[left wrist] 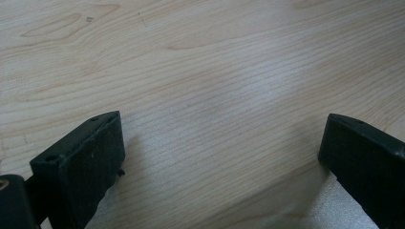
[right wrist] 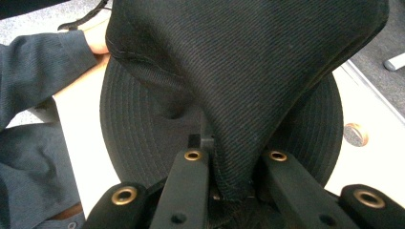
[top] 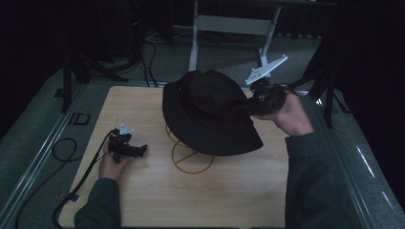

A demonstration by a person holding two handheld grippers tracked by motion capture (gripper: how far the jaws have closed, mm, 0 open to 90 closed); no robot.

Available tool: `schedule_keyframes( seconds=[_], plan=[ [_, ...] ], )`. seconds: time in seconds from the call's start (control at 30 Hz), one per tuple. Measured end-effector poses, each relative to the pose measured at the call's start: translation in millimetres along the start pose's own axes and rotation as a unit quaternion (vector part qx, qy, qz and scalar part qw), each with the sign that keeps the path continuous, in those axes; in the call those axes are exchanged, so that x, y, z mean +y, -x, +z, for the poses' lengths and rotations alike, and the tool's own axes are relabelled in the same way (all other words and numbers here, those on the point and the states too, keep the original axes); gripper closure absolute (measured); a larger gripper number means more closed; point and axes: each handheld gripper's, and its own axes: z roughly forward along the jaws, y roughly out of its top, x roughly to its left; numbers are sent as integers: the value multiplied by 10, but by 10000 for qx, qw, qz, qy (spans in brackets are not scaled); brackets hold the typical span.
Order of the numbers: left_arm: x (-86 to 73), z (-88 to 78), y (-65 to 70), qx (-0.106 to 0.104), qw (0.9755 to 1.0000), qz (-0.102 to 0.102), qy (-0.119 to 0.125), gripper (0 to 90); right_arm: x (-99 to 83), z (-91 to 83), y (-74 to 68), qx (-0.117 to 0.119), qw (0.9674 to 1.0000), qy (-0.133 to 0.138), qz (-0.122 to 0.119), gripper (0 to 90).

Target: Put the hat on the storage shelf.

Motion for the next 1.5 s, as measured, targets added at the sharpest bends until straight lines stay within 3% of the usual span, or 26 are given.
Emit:
schedule_keyframes(
  seconds=[1.5],
  plan=[
    [0,0,0,0,10000,2,-2,20,83,293,-104,246,9988,-362,-207,837]
  ],
)
